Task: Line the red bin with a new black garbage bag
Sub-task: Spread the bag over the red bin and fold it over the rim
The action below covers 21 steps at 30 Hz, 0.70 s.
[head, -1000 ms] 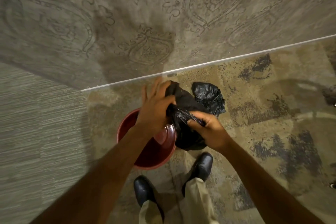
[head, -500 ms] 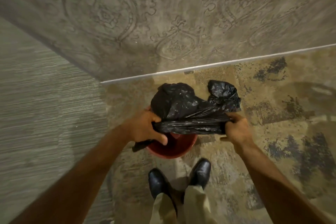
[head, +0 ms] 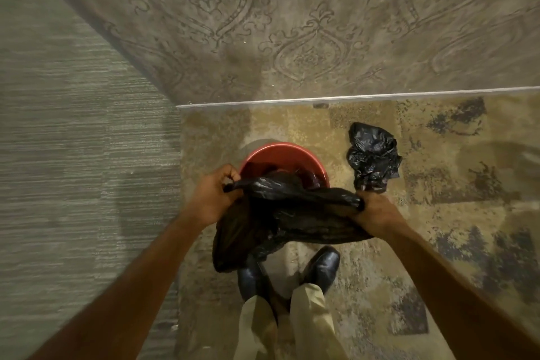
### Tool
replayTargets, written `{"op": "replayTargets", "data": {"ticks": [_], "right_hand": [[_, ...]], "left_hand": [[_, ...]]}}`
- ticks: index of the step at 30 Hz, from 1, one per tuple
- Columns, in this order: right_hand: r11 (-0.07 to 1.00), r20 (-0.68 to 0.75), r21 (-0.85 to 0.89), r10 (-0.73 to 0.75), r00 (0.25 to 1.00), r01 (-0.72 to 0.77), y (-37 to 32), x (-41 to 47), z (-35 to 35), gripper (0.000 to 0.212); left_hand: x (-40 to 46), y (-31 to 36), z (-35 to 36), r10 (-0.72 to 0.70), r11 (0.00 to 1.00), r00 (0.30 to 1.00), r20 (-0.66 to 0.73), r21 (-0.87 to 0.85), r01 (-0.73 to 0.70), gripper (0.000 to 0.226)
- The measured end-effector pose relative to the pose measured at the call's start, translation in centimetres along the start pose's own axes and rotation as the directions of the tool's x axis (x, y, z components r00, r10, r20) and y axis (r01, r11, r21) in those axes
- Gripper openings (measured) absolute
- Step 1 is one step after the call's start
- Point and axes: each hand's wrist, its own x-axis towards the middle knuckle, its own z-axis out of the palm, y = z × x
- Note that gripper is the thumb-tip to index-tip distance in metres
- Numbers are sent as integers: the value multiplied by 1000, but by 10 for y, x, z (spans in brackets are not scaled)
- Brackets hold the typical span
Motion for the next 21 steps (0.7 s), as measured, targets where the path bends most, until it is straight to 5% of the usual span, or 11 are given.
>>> {"op": "replayTargets", "data": {"ticks": [2, 4, 5, 7, 10, 12, 16, 21], "right_hand": [[995, -34, -22, 99, 995, -100, 11, 3, 6, 16], [935, -95, 293, 238, 967, -201, 21, 8, 7, 26], [814, -86, 537, 315, 945, -222, 25, 11, 5, 28], [483, -26, 853, 416, 909, -197, 26, 15, 4, 30], [300, -64, 951, 421, 905, -72, 8, 20, 6, 31], [306, -131, 952, 353, 926, 18, -13, 19, 6, 30], [534, -301, 837, 273, 914, 117, -39, 28, 5, 25], [640, -168, 768, 206, 964, -3, -37, 48, 2, 14]], "left_hand": [[-4, -2, 2, 88, 994, 995, 43, -65, -85, 30], [-5, 0, 5, 148, 980, 989, -17, -132, -149, 37], [-4, 0, 6, 141, 979, 987, -74, -136, -150, 41], [1, -1, 6, 75, 997, 979, -190, 7, -75, 42], [5, 8, 15, 42, 908, 974, -222, 416, 56, 35], [9, 17, 29, 135, 861, 970, -201, 509, -15, 39], [23, 28, 47, 262, 868, 965, -3, 437, -235, 23], [41, 9, 82, 201, 625, 907, 370, 665, -410, 27]]}}
